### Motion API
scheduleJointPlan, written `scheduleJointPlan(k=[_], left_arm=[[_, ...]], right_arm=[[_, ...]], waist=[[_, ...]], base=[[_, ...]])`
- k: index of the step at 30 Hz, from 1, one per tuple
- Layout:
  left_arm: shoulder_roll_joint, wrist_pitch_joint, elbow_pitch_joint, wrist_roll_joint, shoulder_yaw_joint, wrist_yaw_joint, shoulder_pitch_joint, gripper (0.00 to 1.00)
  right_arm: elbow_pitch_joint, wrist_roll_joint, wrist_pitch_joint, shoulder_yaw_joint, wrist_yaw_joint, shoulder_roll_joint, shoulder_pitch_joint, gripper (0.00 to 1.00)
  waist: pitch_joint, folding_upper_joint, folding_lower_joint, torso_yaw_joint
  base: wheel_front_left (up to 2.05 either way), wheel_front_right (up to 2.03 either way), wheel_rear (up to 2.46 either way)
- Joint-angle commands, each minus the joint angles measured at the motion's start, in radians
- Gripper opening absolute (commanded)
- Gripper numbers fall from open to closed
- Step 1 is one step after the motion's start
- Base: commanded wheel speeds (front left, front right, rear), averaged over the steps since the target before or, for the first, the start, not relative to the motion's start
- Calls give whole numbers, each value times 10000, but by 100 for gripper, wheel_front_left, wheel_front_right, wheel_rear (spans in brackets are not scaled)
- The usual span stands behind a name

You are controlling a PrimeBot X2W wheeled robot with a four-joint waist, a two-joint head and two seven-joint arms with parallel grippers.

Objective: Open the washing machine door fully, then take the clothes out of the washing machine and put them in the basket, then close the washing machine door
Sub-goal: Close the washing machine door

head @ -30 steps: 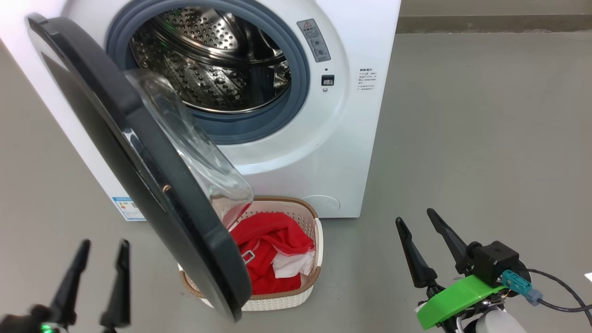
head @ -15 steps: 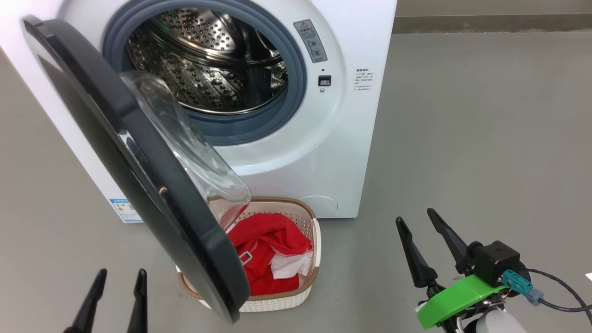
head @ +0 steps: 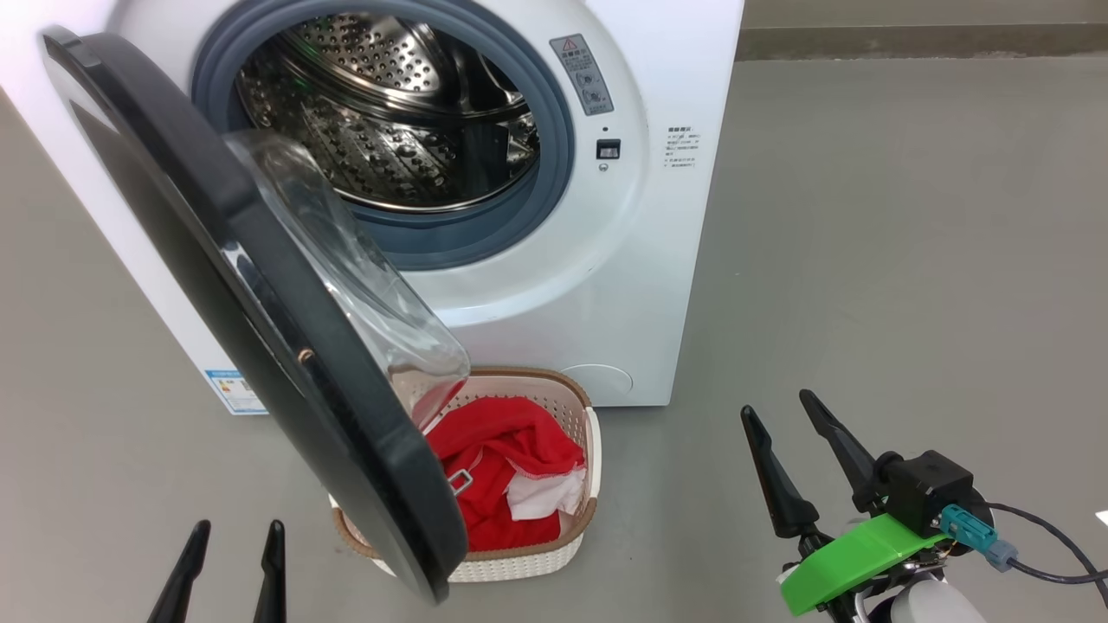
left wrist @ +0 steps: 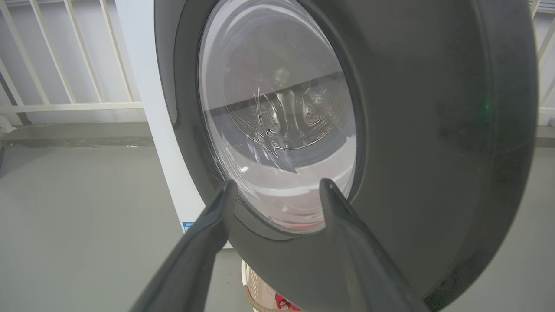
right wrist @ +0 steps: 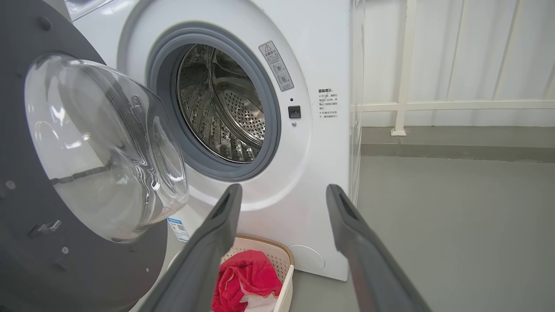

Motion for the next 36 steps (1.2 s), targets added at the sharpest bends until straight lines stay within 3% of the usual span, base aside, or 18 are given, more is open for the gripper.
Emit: scheduleJointPlan(k=[1,30,31,32,33,36], left_arm=[[64,-121,-204,150,389,-49,-95,100],[-113,-122,13,676,463,-66,-213,100],[-113,-122,53,674,445,-66,-200,74],[-131,-122,102,586,503,-66,-206,22],[-178,-122,146,286,644,-62,-251,0],[-323,-122,244,-2024,1274,-63,-629,0]], right_arm=[[-281,31,-65,192,65,20,-164,100],[-194,7,-65,253,65,20,-195,100],[-186,8,-65,268,65,20,-192,100],[-181,10,-65,278,65,20,-190,100],[-180,10,-65,283,65,20,-191,100],[-173,-12,-65,270,65,20,-177,100]], waist=[[5,0,0,-5],[29,0,0,-58],[21,0,0,-68],[17,0,0,-77],[17,0,0,-82],[8,0,0,-68]], base=[[0,0,0],[0,0,0],[0,0,0],[0,0,0],[0,0,0],[0,0,0]])
